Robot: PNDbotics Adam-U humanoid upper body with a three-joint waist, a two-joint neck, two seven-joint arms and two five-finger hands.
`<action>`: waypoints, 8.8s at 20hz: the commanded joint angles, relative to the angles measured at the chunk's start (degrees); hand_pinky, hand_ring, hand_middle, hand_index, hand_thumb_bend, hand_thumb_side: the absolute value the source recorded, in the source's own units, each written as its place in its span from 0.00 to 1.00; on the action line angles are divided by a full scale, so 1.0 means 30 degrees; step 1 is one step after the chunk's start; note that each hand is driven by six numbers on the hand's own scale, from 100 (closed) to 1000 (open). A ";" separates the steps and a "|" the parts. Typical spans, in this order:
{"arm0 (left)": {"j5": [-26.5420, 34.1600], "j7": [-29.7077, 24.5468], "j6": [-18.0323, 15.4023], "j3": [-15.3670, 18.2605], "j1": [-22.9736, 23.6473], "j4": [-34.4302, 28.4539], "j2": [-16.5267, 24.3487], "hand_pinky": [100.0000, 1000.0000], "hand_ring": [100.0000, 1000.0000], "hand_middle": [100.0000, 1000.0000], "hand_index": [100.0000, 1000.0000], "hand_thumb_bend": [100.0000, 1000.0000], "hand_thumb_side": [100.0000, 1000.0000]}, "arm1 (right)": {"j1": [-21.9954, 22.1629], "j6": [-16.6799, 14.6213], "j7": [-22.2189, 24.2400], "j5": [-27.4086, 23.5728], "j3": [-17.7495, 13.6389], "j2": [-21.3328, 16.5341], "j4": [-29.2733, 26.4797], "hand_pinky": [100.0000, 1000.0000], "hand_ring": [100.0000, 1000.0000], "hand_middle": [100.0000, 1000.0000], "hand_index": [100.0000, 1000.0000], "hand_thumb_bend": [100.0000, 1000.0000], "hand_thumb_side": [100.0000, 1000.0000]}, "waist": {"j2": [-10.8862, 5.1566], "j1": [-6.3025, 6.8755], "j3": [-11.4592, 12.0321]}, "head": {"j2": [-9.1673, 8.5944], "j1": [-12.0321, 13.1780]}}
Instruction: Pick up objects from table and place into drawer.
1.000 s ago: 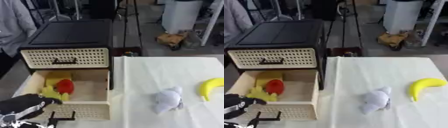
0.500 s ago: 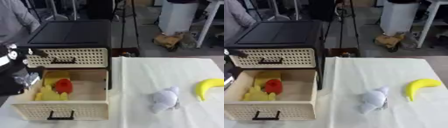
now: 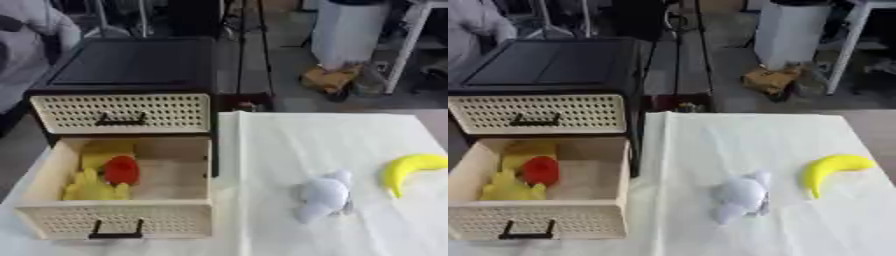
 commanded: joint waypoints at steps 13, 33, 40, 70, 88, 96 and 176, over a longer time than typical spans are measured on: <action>0.4265 0.4266 -0.2497 -0.0017 0.1423 -0.0284 -0.0308 0.27 0.35 0.47 0.90 0.04 0.91 | 0.0143 0.4217 0.4181 0.2775 0.3007 -0.3499 0.2809 0.78 0.80 0.71 0.85 0.24 1.00 | -0.0225 -0.0193 0.0202 | -0.0016 -0.0327; 0.9827 0.9852 -0.4427 -0.1924 0.2444 -0.0284 -0.0503 0.48 0.53 0.64 0.90 0.05 0.92 | -0.0252 0.8845 0.9767 -0.1076 0.7339 -0.5161 0.4063 0.81 0.85 0.76 0.96 0.50 0.45 | -0.0074 -0.0349 0.0507 | -0.0229 -0.0921; 0.9751 1.1965 -0.4455 -0.2884 0.2538 -0.0284 -0.0363 0.48 0.52 0.64 0.89 0.04 0.93 | -0.1350 1.0000 1.1880 -0.3189 0.8040 -0.5186 0.3859 0.79 0.84 0.77 0.95 0.43 0.31 | -0.0016 -0.0396 0.0515 | -0.0235 -0.0946; 0.7518 1.6916 -0.4121 -0.5555 0.2681 -0.0284 -0.0598 0.48 0.51 0.63 0.88 0.00 0.94 | -0.4745 0.8343 2.0729 -0.2244 0.9802 -0.3430 0.9071 0.79 0.86 0.79 0.96 0.53 0.26 | 0.0459 -0.0503 0.0932 | -0.0426 -0.1122; 0.7357 1.6845 -0.3844 -0.5564 0.2821 -0.0284 -0.0636 0.48 0.52 0.64 0.88 0.00 0.96 | -0.6066 0.7185 2.5854 -0.0158 0.8056 -0.2920 0.8972 0.74 0.77 0.52 0.71 0.38 0.32 | 0.0451 -0.0597 0.1065 | -0.0295 -0.0935; 0.7353 1.6816 -0.3787 -0.5542 0.2861 -0.0284 -0.0696 0.48 0.51 0.64 0.88 0.00 0.96 | -0.6327 0.7481 2.7926 0.0576 0.7361 -0.2758 0.8611 0.72 0.74 0.44 0.61 0.26 0.26 | 0.0511 -0.0621 0.1092 | -0.0307 -0.0879; 0.7805 1.6879 -0.4072 -0.5615 0.2362 -0.0284 -0.1241 0.46 0.51 0.63 0.88 0.00 0.95 | -1.4784 0.9713 2.4665 0.0532 0.9076 0.6697 1.0253 0.65 0.61 0.27 0.42 0.16 0.28 | 0.0317 -0.0981 0.2979 | -0.0359 -0.2171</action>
